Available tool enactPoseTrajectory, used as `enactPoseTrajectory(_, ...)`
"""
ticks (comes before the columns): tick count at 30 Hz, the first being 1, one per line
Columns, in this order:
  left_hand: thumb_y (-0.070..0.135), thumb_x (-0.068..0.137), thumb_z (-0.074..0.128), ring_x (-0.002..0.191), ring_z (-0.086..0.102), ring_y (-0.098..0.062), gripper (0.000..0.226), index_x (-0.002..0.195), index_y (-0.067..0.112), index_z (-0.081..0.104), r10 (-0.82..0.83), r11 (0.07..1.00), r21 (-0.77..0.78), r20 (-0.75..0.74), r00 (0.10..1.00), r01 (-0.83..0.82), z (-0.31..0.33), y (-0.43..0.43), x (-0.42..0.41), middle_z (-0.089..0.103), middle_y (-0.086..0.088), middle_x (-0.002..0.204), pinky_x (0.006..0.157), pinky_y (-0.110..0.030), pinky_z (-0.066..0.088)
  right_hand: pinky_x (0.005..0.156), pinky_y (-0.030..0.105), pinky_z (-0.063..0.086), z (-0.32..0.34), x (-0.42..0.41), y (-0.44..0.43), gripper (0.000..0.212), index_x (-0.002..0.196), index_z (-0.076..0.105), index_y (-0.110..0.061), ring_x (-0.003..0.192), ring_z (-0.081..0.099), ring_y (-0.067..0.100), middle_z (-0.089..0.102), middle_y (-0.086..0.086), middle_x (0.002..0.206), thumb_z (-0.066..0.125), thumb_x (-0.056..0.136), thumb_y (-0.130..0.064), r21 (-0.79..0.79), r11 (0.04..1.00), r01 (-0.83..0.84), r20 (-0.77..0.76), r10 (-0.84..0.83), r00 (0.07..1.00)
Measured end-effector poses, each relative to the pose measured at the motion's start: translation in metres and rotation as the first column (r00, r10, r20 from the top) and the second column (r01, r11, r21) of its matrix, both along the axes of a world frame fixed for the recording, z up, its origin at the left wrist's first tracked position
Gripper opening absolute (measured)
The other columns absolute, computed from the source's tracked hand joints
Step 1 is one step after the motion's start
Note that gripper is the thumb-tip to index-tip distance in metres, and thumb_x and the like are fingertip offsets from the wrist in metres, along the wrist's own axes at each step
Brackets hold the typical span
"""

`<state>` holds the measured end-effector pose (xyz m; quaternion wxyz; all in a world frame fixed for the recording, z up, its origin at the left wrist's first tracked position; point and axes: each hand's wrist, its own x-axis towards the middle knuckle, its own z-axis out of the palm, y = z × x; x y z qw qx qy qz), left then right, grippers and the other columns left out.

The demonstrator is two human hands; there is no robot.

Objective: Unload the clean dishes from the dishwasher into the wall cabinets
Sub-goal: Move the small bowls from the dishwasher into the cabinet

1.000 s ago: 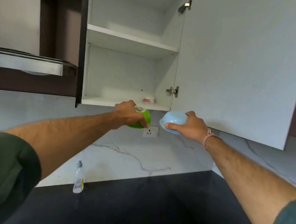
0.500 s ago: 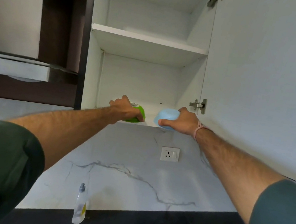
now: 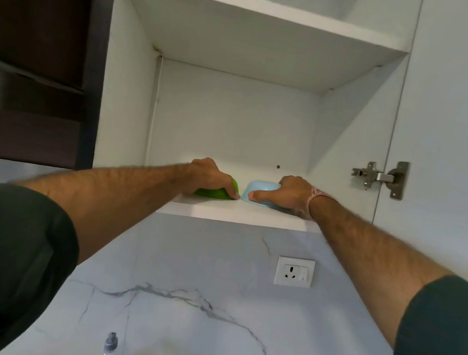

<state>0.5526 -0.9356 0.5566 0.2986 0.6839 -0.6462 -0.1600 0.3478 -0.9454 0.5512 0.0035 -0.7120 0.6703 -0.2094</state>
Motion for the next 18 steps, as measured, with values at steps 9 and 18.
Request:
enactPoseTrajectory(9, 0.051, 0.067, 0.085, 0.126, 0.042, -0.029, 0.100, 0.143, 0.017, 0.032, -0.009, 0.998, 0.066, 0.127, 0.992, 0.001, 0.011, -0.080, 0.001, 0.039, -0.009, 0.142, 0.099, -0.042, 0.044, 0.106, 0.051, 0.029, 0.015, 0.010, -0.078, 0.091, 0.140, 0.044, -0.029, 0.129, 0.038, 0.030, 0.047, 0.004, 0.141, 0.044, 0.069, -0.087, -0.010, 0.999, 0.035, -0.378, -0.036, 0.925)
enactPoseTrajectory(18, 0.050, 0.073, 0.082, 0.124, 0.046, -0.030, 0.087, 0.141, 0.013, 0.042, -0.059, 0.997, 0.060, 0.221, 0.974, 0.047, 0.012, -0.110, -0.003, 0.044, -0.009, 0.140, 0.104, -0.044, 0.043, 0.110, 0.054, 0.023, 0.014, 0.014, -0.106, 0.086, 0.149, 0.035, -0.027, 0.139, 0.025, 0.035, 0.026, 0.006, 0.153, 0.045, 0.081, -0.078, -0.038, 0.996, 0.075, -0.438, -0.084, 0.895)
